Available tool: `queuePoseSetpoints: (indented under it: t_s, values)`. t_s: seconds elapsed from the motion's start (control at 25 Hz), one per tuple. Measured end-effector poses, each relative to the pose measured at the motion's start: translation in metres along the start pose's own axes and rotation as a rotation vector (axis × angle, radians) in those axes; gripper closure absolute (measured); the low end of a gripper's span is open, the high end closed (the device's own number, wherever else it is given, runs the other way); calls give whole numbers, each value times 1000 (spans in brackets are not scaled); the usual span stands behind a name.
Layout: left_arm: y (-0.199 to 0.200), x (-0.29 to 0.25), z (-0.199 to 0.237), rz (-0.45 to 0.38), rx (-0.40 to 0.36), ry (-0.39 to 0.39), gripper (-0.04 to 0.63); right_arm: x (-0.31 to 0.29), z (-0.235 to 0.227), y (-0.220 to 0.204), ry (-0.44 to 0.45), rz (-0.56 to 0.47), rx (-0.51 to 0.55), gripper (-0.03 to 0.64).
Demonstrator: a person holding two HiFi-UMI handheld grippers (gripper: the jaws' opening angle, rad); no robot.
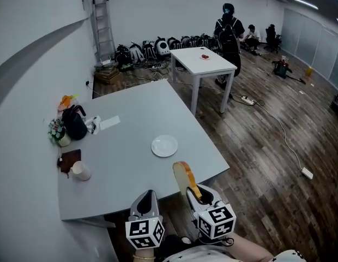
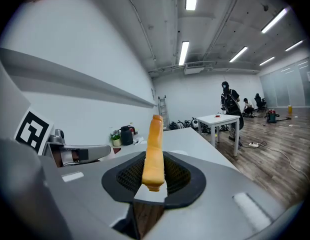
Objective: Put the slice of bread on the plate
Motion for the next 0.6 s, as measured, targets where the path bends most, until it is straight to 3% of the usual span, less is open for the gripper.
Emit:
queuePoseSetpoints:
  t_s: [0.28, 0.6]
  values:
    - [2, -59, 21, 39, 19, 26, 586, -68, -25, 4, 20, 54, -12, 529]
    - [11, -141, 47, 44, 5, 2, 586, -160, -62, 6, 10, 121, -23, 529]
Point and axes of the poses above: the fingertips, and each gripper's own axes: x backward along the fingers, z to its left, y out of its top, the point moved 4 cm from there along x, backward along the fingers
